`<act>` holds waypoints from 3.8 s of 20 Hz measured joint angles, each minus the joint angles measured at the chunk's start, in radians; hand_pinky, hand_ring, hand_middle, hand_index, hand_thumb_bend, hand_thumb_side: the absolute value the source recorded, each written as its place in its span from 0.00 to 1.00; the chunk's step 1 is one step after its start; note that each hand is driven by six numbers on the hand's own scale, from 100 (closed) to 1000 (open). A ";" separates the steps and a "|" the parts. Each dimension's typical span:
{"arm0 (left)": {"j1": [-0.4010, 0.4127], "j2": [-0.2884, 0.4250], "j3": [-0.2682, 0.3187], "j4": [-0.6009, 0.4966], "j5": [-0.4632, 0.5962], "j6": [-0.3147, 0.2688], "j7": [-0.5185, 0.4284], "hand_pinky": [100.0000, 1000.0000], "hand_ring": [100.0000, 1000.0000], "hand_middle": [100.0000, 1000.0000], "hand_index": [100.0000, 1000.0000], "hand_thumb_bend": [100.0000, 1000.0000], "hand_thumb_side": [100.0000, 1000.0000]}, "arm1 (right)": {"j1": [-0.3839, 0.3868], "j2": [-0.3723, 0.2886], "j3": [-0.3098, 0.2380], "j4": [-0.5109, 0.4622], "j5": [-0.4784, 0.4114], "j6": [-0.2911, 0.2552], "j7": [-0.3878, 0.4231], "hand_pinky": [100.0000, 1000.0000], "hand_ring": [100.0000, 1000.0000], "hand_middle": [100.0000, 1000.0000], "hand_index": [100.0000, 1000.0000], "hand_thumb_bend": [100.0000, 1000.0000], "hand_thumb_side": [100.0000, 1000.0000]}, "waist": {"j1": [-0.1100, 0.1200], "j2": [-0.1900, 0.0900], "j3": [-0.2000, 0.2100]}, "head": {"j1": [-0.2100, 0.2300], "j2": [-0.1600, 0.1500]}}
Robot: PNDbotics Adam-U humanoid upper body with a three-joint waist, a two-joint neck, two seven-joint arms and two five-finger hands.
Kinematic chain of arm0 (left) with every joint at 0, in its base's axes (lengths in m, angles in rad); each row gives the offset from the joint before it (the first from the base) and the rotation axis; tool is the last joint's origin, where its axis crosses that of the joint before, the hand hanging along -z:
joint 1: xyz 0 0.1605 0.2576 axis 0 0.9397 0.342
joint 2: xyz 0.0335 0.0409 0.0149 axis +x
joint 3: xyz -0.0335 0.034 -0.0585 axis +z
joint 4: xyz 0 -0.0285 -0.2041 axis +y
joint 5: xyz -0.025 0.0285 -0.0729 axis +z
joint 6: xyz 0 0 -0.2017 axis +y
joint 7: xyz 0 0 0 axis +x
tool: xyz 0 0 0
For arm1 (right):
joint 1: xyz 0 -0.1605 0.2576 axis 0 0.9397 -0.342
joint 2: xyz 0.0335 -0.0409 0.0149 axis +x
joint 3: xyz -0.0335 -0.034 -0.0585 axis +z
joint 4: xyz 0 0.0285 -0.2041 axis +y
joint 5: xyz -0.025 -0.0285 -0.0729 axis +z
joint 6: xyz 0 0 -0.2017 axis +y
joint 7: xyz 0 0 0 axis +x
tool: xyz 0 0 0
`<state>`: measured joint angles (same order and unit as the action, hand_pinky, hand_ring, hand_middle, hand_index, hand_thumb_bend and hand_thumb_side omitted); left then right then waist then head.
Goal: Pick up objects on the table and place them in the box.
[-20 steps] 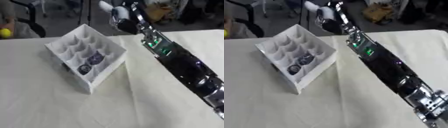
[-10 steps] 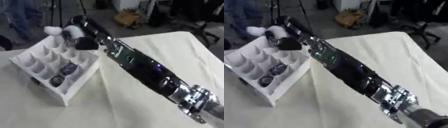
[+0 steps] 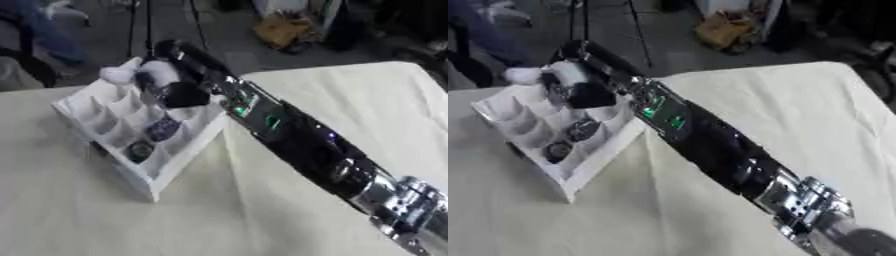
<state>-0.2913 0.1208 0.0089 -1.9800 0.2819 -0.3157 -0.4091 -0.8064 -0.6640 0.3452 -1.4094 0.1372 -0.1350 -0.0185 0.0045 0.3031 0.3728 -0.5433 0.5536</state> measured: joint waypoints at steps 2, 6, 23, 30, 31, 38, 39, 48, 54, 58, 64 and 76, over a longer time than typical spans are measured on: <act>0.000 0.000 0.000 0.000 0.001 0.000 -0.004 0.69 0.76 0.77 0.87 0.18 0.93 | 0.000 0.000 0.000 0.013 0.010 0.001 -0.013 0.10 0.00 0.57 0.42 0.00 0.32 | 0.000 0.002 0.000 | 0.001 0.000; -0.001 -0.006 -0.004 0.000 0.005 0.000 -0.009 0.69 0.76 0.77 0.87 0.18 0.94 | 0.000 0.002 -0.001 0.034 0.042 -0.004 -0.038 0.24 0.10 0.79 0.70 0.00 0.34 | 0.000 0.009 0.000 | 0.002 0.000; -0.007 -0.017 -0.013 0.000 0.010 0.006 -0.023 0.69 0.76 0.77 0.87 0.18 0.94 | 0.003 0.010 -0.006 0.107 0.488 -0.267 -0.067 0.97 0.68 1.00 1.00 0.00 0.94 | 0.000 0.023 -0.012 | 0.021 -0.048; -0.008 -0.017 -0.018 0.000 0.011 0.006 -0.025 0.69 0.76 0.77 0.87 0.18 0.94 | 0.012 0.017 -0.006 0.119 0.471 -0.309 -0.055 0.89 0.62 1.00 1.00 0.00 1.00 | 0.001 0.023 -0.023 | 0.021 -0.059; -0.008 -0.017 -0.018 0.000 0.011 0.007 -0.025 0.69 0.76 0.77 0.87 0.18 0.94 | 0.012 0.017 -0.006 0.119 0.464 -0.314 -0.051 0.89 0.62 1.00 1.00 0.00 1.00 | 0.001 0.023 -0.023 | 0.021 -0.061; -0.008 -0.017 -0.018 0.000 0.011 0.006 -0.027 0.69 0.76 0.77 0.87 0.18 0.94 | 0.015 0.017 -0.006 0.119 0.434 -0.323 -0.036 0.83 0.52 1.00 1.00 0.00 0.81 | 0.001 0.024 -0.027 | 0.021 -0.062; -0.008 -0.017 -0.018 0.000 0.011 0.006 -0.027 0.69 0.76 0.77 0.87 0.18 0.94 | 0.015 0.017 -0.006 0.118 0.431 -0.321 -0.036 0.83 0.52 1.00 1.00 0.00 0.76 | 0.001 0.024 -0.028 | 0.021 -0.062; -0.009 -0.017 -0.019 0.000 0.011 0.005 -0.028 0.69 0.76 0.77 0.87 0.18 0.95 | 0.015 0.016 -0.006 0.089 0.428 -0.285 -0.057 1.00 0.85 1.00 1.00 0.00 1.00 | 0.001 0.024 -0.033 | 0.021 -0.062; -0.009 -0.017 -0.019 0.000 0.011 0.003 -0.030 0.69 0.76 0.77 0.87 0.18 0.95 | 0.016 0.016 -0.005 0.049 0.508 -0.241 -0.024 1.00 0.90 1.00 1.00 0.00 1.00 | 0.001 0.024 -0.036 | 0.021 -0.062; -0.009 -0.017 -0.022 0.000 0.011 0.003 -0.032 0.69 0.76 0.77 0.87 0.18 0.95 | 0.020 0.015 0.007 0.021 0.543 -0.245 0.004 1.00 0.89 1.00 1.00 0.29 0.60 | 0.002 0.027 -0.039 | 0.021 -0.062; -0.009 -0.017 -0.024 0.000 0.011 0.004 -0.034 0.69 0.76 0.77 0.87 0.18 0.95 | 0.021 0.015 0.012 0.020 0.564 -0.293 0.123 1.00 0.87 1.00 1.00 0.34 0.62 | 0.005 0.030 -0.043 | 0.020 -0.062; 0.000 -0.016 -0.015 0.000 0.006 0.000 -0.031 0.69 0.76 0.76 0.86 0.17 0.95 | 0.029 0.001 -0.026 -0.069 0.381 -0.226 0.001 0.59 0.36 0.87 0.84 0.00 0.62 | 0.019 0.030 -0.104 | 0.057 -0.057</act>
<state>-0.2917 0.1052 -0.0065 -1.9800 0.2880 -0.3153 -0.4396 -0.7773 -0.6630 0.3195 -1.4785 0.5187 -0.3611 -0.0180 0.0233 0.3329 0.2692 -0.4868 0.4971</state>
